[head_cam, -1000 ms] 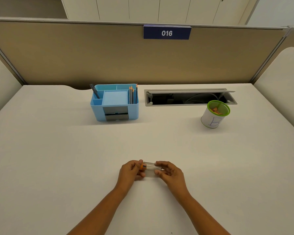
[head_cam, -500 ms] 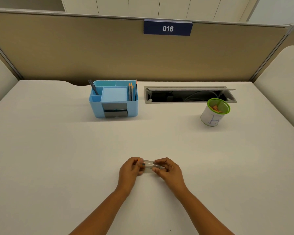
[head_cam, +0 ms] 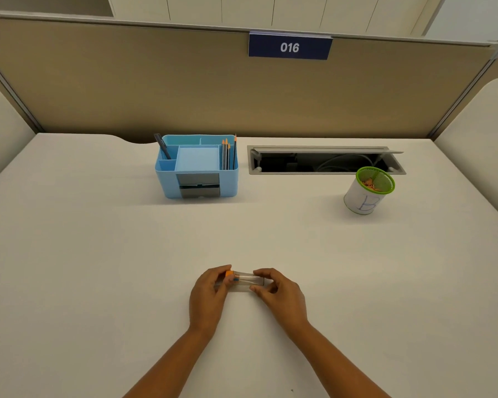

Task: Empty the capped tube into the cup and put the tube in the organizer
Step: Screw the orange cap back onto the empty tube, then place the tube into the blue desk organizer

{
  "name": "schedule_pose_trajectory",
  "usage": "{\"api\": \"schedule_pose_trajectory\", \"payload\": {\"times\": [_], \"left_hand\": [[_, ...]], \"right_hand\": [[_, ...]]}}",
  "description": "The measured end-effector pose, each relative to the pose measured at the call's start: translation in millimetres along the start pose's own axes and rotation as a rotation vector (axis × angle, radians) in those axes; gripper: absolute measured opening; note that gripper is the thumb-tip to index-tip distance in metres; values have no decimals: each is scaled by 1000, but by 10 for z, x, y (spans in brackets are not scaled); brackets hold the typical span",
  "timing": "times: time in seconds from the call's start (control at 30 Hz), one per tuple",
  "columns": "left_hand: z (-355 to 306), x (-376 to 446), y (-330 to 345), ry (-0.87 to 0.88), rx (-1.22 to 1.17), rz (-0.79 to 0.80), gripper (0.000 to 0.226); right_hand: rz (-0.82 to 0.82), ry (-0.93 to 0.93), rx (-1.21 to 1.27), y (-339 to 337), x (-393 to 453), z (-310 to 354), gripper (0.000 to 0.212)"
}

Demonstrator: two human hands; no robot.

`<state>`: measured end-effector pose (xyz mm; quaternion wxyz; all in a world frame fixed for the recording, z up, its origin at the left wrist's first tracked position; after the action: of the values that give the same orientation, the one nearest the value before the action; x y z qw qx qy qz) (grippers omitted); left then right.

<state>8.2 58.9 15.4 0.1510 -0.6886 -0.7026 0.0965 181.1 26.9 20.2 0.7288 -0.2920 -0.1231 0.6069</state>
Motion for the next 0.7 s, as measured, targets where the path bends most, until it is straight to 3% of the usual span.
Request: {"api": "schedule_pose_trajectory", "payload": {"times": [0.2,0.4,0.53,0.7], "left_hand": [[19,-13,-22,-26,11,-17,25],[21,-142,-92,-4,196,-78,38],[15,-191,-88,-15,251,-49,45],[-26,-179,-12,-79,304,-20,52]], "right_hand": [[-10,-67,-50,23,0,42,25],[-12,-30,101,-85,14,14,50],[-121,61,218,-120,-120,-64,43],[-101,126,404,12,-257,23,45]]}}
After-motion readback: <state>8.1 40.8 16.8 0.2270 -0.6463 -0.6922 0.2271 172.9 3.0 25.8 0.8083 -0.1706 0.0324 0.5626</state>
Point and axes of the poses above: each hand's wrist, its own x-axis towards the middle knuckle, its own y-axis out of the palm, z = x × y, the point moved 6 cm from there along x, towards the middle knuckle, and after that the axes turned 3 degrees about y, right-handed, at the moved point
